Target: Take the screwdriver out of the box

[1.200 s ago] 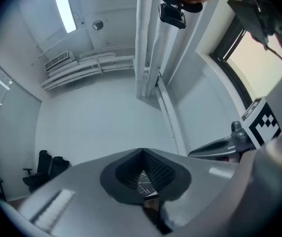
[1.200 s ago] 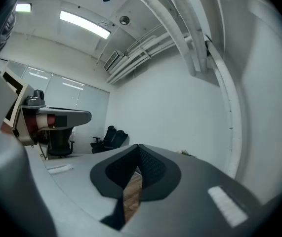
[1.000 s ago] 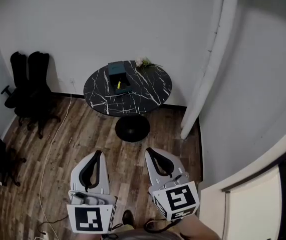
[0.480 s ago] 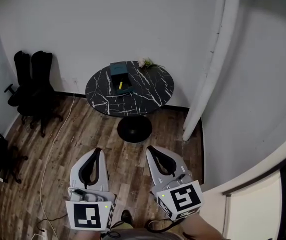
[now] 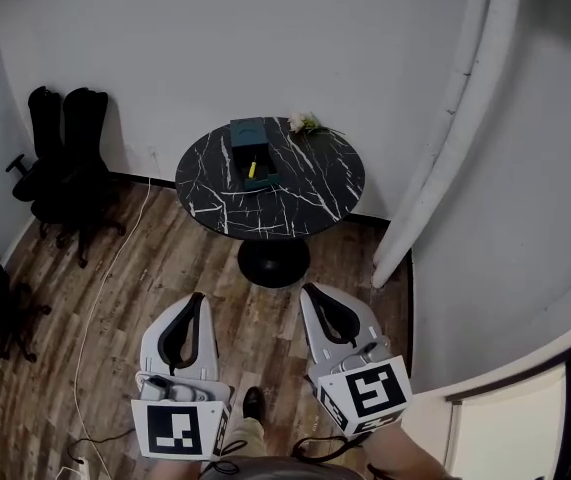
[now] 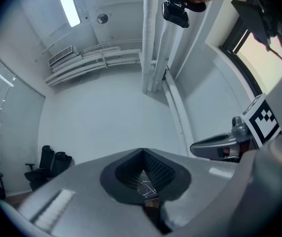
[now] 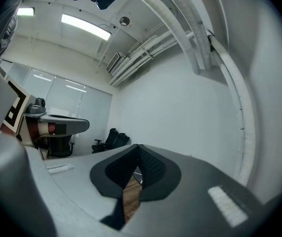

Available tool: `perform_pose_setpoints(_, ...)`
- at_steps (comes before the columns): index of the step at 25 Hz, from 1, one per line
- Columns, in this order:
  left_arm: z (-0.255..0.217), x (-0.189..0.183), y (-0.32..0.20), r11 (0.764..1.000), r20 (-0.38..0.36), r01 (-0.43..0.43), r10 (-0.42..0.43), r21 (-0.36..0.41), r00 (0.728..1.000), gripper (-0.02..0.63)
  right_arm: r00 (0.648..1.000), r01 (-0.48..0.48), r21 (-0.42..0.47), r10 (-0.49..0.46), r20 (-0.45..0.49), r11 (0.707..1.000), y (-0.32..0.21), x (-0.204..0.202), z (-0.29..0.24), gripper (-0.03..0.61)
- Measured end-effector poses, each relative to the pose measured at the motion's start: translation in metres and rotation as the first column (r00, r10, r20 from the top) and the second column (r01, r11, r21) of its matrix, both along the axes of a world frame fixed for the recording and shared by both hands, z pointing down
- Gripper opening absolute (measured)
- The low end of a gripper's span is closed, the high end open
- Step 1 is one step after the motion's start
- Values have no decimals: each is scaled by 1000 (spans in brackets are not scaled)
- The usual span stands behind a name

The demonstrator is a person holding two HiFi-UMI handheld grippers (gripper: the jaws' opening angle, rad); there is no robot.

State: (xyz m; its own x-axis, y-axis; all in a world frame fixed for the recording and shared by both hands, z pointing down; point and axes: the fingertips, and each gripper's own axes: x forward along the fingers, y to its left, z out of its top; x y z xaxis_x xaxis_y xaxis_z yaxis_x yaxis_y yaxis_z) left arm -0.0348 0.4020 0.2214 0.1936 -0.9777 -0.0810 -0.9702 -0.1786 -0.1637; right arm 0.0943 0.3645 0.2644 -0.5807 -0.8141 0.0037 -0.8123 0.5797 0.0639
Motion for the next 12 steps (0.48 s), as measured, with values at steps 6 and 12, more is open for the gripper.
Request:
perform_pose_setpoints(6,7,-44,-77,1000,-17,-15,14,-11,1000,0,1000,-18,-33,18,2,999,-69,-43,15,28)
perform_pose_setpoints(12,5,-79,-145,999,-26,-41,41,-4,999,0,998,-61,-36,61,-15,998,-136,-74,16,28)
